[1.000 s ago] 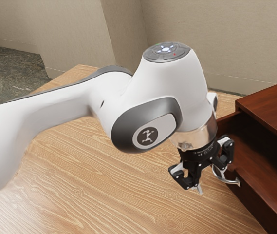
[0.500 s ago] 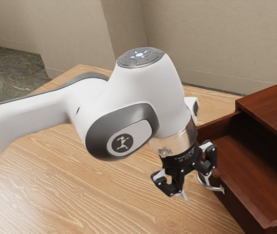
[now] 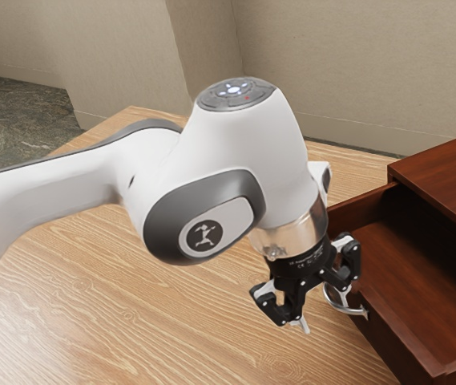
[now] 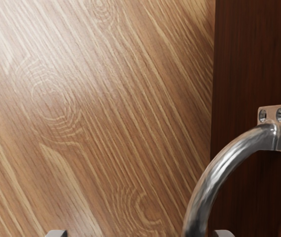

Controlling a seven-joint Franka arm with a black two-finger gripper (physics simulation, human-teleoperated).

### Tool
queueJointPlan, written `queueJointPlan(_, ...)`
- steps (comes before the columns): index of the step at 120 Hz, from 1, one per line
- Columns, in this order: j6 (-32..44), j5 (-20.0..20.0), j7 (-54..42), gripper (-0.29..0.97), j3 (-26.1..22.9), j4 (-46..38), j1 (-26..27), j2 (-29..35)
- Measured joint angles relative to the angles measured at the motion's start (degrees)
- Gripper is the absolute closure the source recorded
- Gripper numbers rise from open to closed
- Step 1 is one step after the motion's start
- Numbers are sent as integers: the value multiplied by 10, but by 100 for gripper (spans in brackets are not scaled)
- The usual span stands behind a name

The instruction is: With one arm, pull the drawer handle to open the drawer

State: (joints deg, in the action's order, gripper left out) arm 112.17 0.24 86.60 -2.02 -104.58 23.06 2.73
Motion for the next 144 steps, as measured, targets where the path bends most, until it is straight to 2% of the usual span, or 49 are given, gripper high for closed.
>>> queueJointPlan(103,-75,3,-15,28,12,63,32,-10)
queueJointPlan(129,-110,3,-16,45,16,94,33,-4)
queueJointPlan(144,-137,4,-17,35,19,134,28,-1)
